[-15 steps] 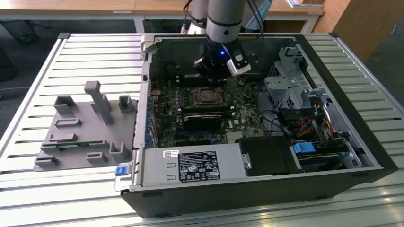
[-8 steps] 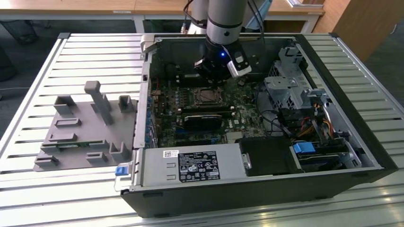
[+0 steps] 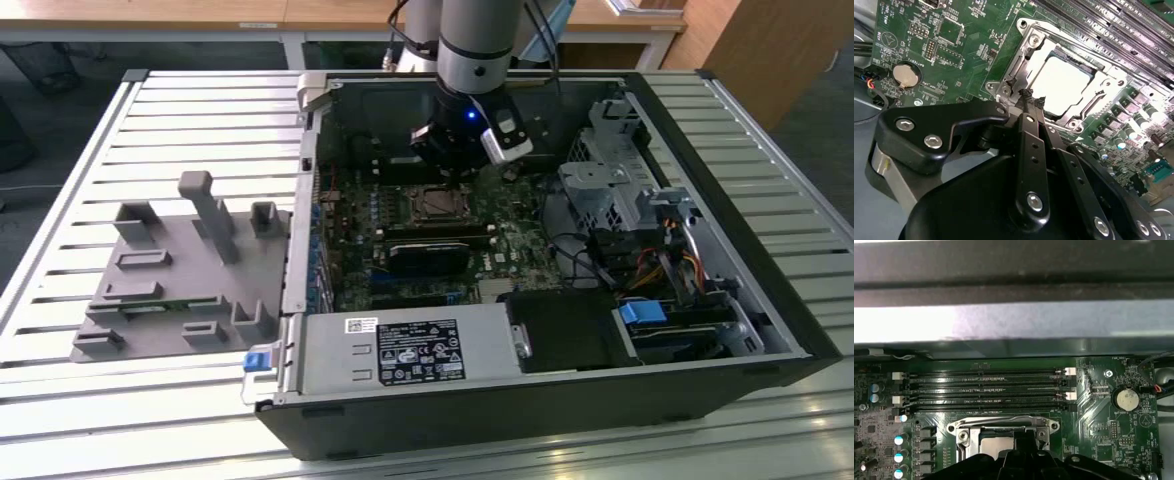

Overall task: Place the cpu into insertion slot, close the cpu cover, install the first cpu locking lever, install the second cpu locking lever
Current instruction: 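Install the second cpu locking lever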

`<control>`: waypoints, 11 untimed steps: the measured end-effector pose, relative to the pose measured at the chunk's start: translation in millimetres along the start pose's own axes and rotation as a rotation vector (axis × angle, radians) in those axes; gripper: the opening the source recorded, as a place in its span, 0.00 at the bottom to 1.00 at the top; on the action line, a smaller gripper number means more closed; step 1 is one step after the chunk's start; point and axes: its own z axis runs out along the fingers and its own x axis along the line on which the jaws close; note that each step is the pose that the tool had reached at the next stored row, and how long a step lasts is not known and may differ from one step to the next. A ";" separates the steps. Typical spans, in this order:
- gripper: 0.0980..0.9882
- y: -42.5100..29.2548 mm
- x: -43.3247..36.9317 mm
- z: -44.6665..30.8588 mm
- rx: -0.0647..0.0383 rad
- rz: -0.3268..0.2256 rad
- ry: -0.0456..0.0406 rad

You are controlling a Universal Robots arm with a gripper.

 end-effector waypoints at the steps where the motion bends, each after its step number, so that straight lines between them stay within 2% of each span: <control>1: 0.01 0.1 0.0 -1.6 0.000 0.000 0.0000; 11: 0.01 2.0 0.1 -25.4 -0.002 0.000 0.0002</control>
